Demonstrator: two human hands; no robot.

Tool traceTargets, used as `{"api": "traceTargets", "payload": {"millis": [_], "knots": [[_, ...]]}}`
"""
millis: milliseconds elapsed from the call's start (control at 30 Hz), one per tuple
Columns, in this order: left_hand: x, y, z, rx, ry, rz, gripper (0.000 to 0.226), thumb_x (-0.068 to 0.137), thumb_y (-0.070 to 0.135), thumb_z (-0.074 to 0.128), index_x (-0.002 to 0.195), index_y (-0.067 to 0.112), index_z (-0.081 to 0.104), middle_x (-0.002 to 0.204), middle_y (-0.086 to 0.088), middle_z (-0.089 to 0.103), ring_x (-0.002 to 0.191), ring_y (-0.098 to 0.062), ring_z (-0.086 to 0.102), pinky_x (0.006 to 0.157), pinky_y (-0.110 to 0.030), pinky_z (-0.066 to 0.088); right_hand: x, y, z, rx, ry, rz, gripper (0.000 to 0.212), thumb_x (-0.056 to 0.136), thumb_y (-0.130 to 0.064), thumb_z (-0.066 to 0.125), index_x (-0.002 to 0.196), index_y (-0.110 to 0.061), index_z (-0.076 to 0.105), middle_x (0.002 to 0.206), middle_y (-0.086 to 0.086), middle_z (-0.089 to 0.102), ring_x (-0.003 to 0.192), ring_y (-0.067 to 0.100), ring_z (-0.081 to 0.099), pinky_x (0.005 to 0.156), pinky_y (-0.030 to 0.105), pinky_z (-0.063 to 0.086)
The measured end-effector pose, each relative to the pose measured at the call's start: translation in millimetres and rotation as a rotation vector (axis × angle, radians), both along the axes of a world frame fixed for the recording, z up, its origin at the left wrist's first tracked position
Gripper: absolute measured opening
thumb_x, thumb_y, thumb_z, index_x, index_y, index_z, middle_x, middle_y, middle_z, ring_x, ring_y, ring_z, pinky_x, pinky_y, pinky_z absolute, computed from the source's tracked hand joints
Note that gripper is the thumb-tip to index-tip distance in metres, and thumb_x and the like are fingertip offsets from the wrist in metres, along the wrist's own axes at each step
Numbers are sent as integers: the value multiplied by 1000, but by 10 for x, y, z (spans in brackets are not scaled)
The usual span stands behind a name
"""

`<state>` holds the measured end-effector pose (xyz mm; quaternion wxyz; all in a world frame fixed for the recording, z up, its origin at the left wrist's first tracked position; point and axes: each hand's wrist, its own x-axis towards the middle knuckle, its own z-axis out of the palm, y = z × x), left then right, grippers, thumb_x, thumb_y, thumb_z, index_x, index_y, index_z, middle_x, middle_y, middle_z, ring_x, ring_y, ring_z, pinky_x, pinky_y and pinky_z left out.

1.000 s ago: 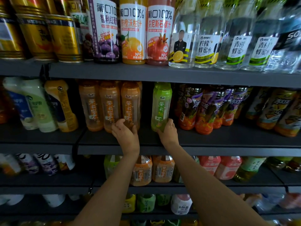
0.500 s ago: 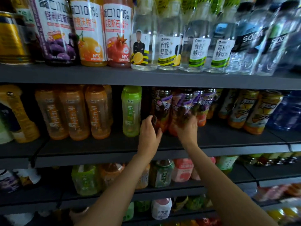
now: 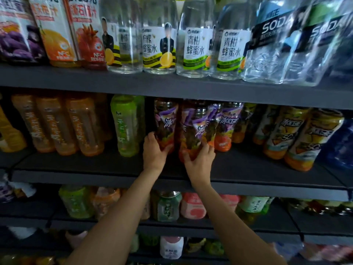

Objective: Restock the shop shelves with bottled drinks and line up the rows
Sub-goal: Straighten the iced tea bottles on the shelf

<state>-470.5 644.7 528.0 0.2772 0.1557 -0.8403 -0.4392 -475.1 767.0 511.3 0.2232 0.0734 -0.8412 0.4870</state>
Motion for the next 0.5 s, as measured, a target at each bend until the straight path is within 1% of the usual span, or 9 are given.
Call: {"api": "traceTargets", "payload": {"millis": [100, 233, 400, 500], "knots": [[87, -17, 15, -4, -1, 43, 58, 80, 20, 70, 127, 6, 40, 124, -11, 46, 118, -27, 47, 99, -37, 41, 10, -11, 7, -69, -11, -61, 63, 83, -22, 67, 132, 2, 37, 126, 20, 38, 111, 32, 34, 97, 41, 30], [192, -115, 47, -26, -21, 30, 57, 81, 19, 69, 128, 3, 39, 126, -14, 44, 118, -26, 46, 96, -28, 37, 6, -43, 70, -101, -67, -174, 61, 86, -21, 63, 134, 2, 34, 126, 21, 36, 111, 33, 33, 94, 37, 29], [237, -198, 89, -26, -49, -20, 57, 80, 18, 70, 127, 3, 40, 126, -13, 46, 118, -26, 47, 96, -28, 37, 18, -85, 85, -53, -93, -211, 62, 89, -23, 59, 137, 1, 29, 130, 21, 34, 114, 33, 32, 98, 43, 37], [266, -242, 81, -9, -58, -45, 59, 80, 19, 70, 128, 5, 39, 128, -12, 46, 120, -25, 46, 98, -30, 37, 43, -79, 82, -25, -96, -222, 61, 90, -23, 58, 138, 2, 29, 130, 22, 35, 114, 34, 32, 97, 41, 34]]}}
